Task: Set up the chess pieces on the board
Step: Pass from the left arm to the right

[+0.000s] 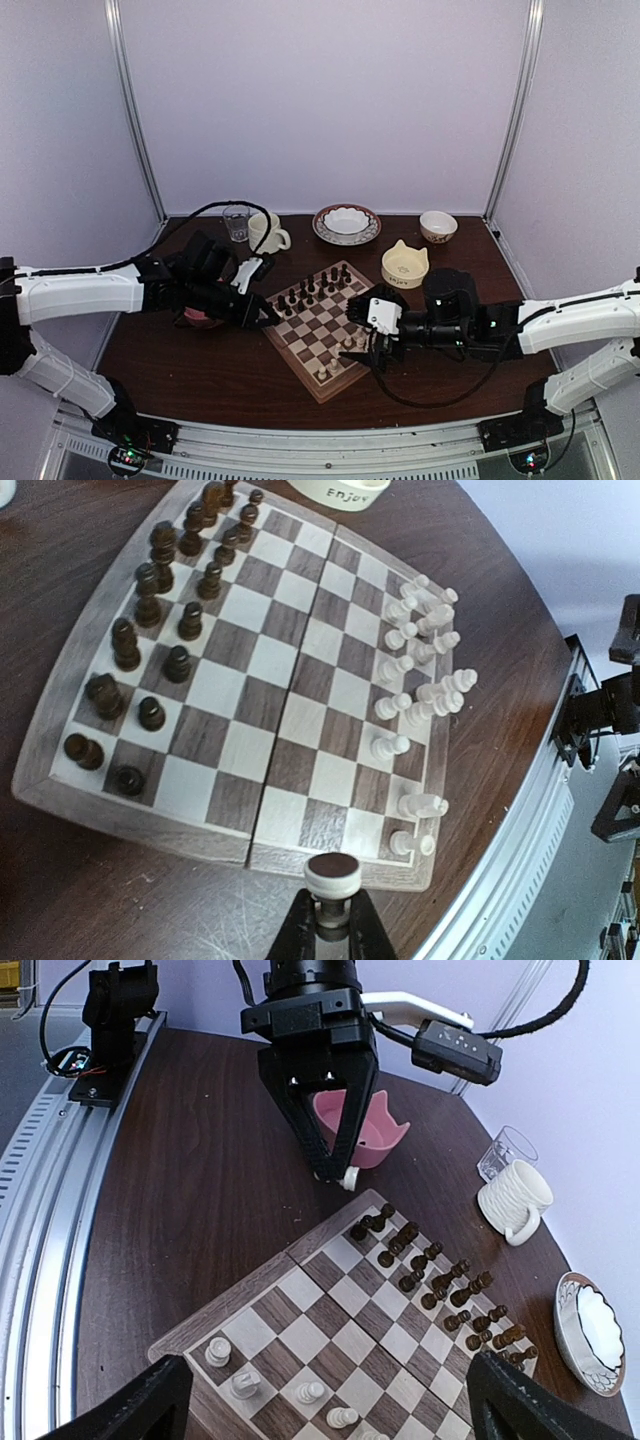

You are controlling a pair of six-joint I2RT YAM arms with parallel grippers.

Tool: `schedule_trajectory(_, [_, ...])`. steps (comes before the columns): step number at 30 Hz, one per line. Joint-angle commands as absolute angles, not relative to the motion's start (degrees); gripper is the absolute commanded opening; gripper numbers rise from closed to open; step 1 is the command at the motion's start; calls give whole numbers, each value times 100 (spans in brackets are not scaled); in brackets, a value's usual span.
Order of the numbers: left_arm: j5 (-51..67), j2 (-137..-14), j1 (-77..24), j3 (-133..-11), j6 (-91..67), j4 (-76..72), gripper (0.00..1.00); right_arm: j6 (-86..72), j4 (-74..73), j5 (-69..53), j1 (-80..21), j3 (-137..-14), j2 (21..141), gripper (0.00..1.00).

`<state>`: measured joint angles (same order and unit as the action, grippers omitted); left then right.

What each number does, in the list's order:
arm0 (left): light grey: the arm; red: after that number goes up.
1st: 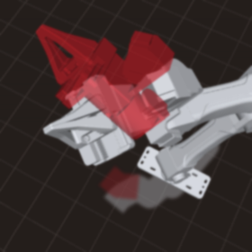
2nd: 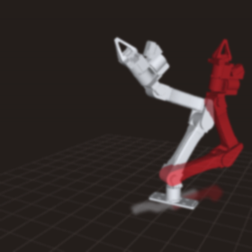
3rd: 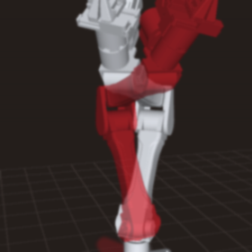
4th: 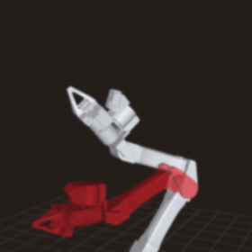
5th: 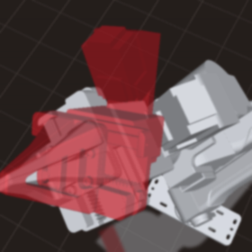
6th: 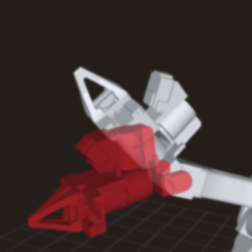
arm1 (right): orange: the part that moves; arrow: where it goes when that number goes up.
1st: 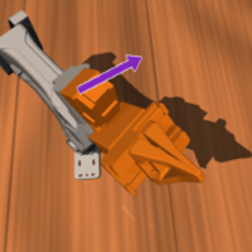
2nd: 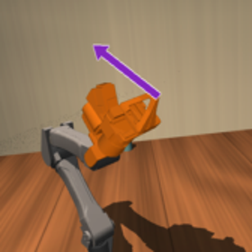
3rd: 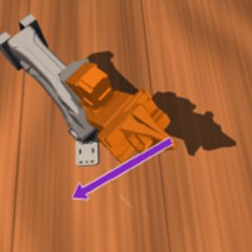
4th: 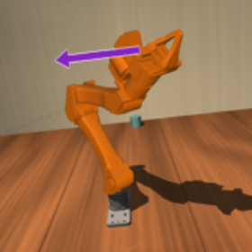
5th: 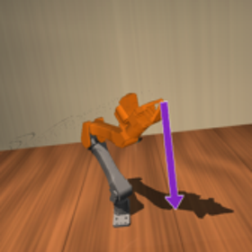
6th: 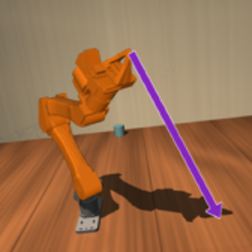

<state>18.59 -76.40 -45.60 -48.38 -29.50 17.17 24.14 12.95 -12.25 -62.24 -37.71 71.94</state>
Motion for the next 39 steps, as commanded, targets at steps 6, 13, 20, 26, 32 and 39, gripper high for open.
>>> schedule_trajectory(6, [2331, -8245, -4790, -5825, -2582, 2068, 8, 2988, 784, -1200, -6313, -4306, 7134, 100])
schedule_trajectory(13, [2768, -8355, -4797, -5854, -2608, 2124, 8, 4471, 385, -67, -6894, -4874, 7736, 98])
schedule_trajectory(20, [3033, -8602, -4807, -5950, -2765, 2209, 5, 5155, -394, 300, -6913, -5845, 8629, 84])
schedule_trajectory(26, [3123, -8710, -4825, -5968, -2829, 2186, 5, 5187, -19, 271, -6900, -5832, 8949, 69])
schedule_trajectory(32, [3177, -8735, -4859, -5976, -2848, 2157, 5, 5154, -18, 329, -6879, -5840, 9277, 68])
schedule_trajectory(39, [3310, -8867, -4941, -6053, -2814, 2142, 5, 5058, 95, 465, -6865, -6173, 9677, 62])
